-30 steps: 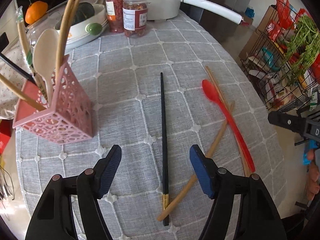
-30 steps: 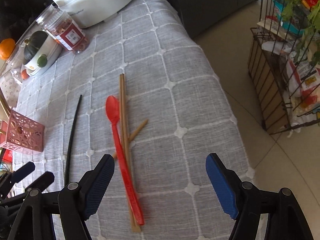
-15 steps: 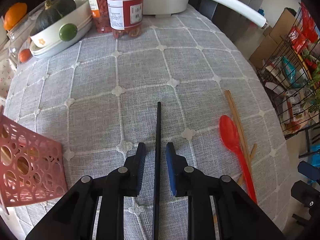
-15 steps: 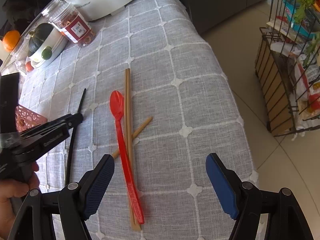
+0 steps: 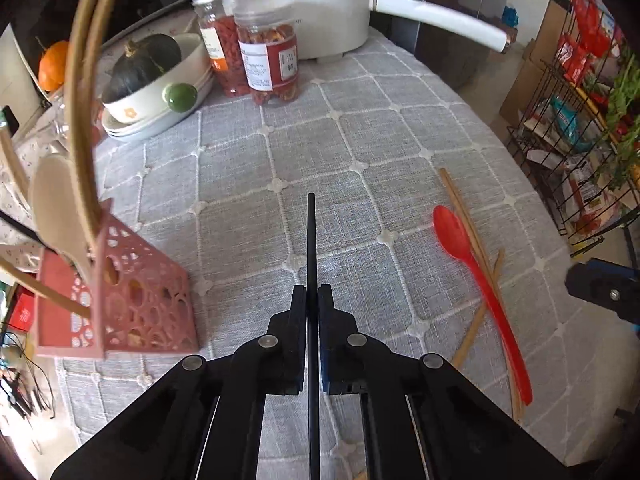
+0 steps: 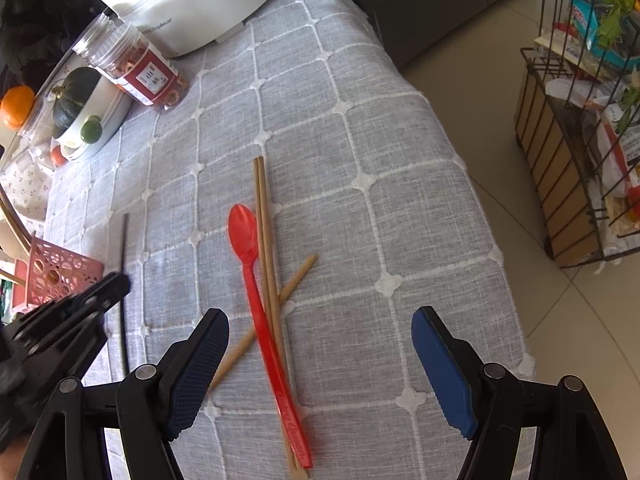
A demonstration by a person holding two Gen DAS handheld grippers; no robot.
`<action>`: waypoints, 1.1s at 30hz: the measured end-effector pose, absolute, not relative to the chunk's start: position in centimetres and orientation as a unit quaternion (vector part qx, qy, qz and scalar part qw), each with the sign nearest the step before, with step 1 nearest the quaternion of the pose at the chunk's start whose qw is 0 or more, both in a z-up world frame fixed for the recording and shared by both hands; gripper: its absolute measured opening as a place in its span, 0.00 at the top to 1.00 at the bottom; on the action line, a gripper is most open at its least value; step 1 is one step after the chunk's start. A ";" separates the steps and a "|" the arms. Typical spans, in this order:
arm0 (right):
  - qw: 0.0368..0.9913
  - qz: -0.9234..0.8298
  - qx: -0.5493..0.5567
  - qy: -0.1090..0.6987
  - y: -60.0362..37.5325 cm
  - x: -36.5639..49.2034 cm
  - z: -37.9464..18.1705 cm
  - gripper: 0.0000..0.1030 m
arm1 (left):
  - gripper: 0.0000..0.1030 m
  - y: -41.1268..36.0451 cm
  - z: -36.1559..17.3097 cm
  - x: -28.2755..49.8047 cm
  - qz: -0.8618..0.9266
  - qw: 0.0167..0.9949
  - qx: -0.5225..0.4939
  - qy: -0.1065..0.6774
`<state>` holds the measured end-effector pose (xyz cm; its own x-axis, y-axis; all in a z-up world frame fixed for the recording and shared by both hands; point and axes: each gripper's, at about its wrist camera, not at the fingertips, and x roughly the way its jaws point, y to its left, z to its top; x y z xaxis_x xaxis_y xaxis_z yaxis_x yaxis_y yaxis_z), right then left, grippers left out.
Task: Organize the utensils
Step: 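Move the left tool back to the table and grasp the black chopstick, then grasp the red plastic spoon with the right tool while the left tool lifts the black chopstick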
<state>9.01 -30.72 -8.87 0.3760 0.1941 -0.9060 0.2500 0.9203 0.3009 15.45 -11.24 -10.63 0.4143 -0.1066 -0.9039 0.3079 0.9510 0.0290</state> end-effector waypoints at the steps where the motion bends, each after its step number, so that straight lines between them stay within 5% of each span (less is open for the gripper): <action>1: 0.805 -0.018 0.199 0.559 -30.6 9.1 -8.9 0.22 | 0.95 -10.7 -9.8 14.7 -0.127 0.840 0.090 0.520; 13: 0.801 -0.012 0.205 0.563 -28.5 10.4 -9.8 0.24 | 0.95 -3.4 -2.9 8.1 -0.161 0.879 0.018 0.448; 17: 0.798 0.025 0.207 0.565 -27.0 11.4 -10.1 0.61 | 0.95 -2.2 -2.5 8.3 -0.171 0.879 0.001 0.445; 21: 0.795 0.046 0.191 0.574 -24.9 12.9 -11.0 0.79 | 0.95 -1.3 -2.6 8.9 -0.179 0.876 -0.016 0.447; 33: 0.796 0.004 0.100 0.597 -22.5 15.2 -12.3 0.83 | 0.95 0.2 -2.9 9.4 -0.193 0.872 -0.028 0.449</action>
<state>15.23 -22.55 -12.33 0.2875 0.1262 -0.9494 0.1124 0.9800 0.1643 9.39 0.17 -2.90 0.5226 -0.3619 -0.7719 0.3113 0.9239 -0.2224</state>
